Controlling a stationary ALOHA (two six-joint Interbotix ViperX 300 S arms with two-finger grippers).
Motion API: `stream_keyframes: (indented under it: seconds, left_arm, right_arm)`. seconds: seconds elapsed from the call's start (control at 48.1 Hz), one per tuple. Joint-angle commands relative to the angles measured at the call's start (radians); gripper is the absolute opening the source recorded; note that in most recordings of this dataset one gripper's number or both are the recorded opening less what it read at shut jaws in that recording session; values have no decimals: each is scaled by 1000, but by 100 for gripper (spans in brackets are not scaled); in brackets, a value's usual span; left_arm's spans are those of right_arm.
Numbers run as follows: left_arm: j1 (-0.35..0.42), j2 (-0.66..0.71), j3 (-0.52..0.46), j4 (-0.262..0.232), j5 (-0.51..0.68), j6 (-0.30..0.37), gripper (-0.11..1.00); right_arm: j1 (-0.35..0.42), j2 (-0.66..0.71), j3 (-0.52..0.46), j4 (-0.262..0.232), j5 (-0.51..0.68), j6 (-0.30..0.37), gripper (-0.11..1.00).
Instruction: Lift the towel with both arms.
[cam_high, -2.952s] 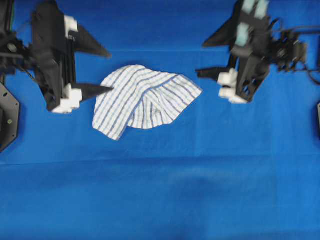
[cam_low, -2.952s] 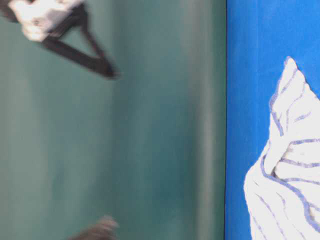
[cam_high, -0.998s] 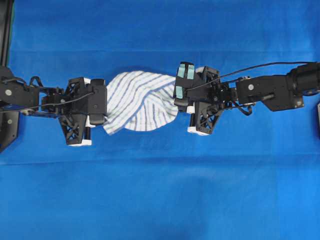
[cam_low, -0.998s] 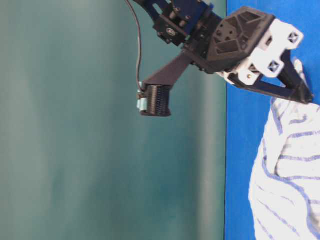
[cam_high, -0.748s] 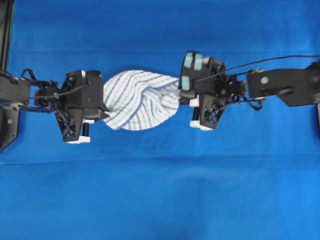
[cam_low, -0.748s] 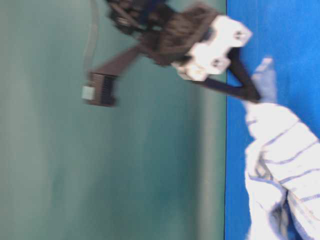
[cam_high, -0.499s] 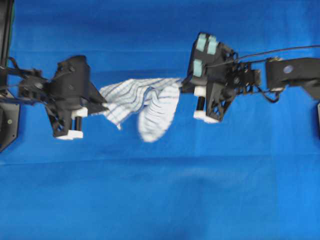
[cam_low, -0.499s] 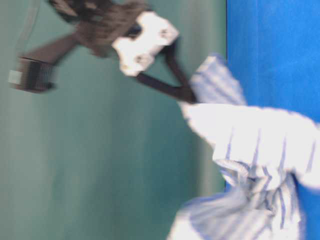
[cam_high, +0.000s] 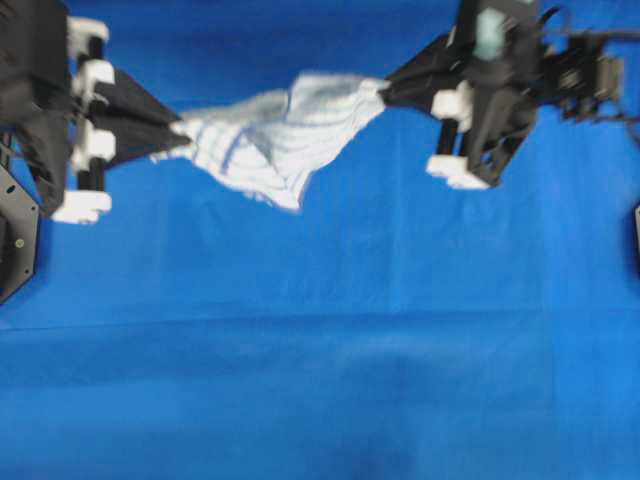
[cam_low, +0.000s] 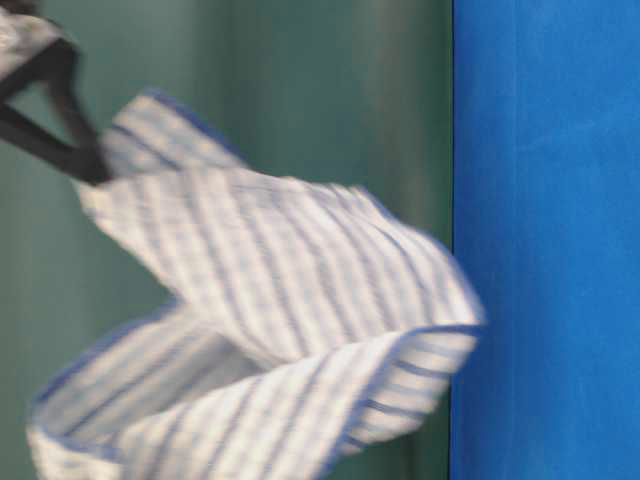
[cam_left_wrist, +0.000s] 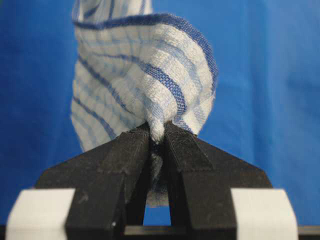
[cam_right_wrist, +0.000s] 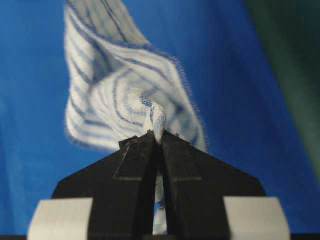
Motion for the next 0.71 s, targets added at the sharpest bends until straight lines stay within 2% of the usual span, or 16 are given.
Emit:
stream_keyframes:
  seconds: [0.0,0.353,0.686]
  left_arm:
    - [23,-28,-54,3,9,0,5]
    - [63,-98,-160,3,14,0,5]
    - [63,-77,-164,5,3,2,5]
  right_arm:
    - [-3,-46,-61,-5,26,-15,3]
    - [-2,-117,-146,-5,94,-58,3]
    - [-2,-124,-147,-6,107,-64,3]
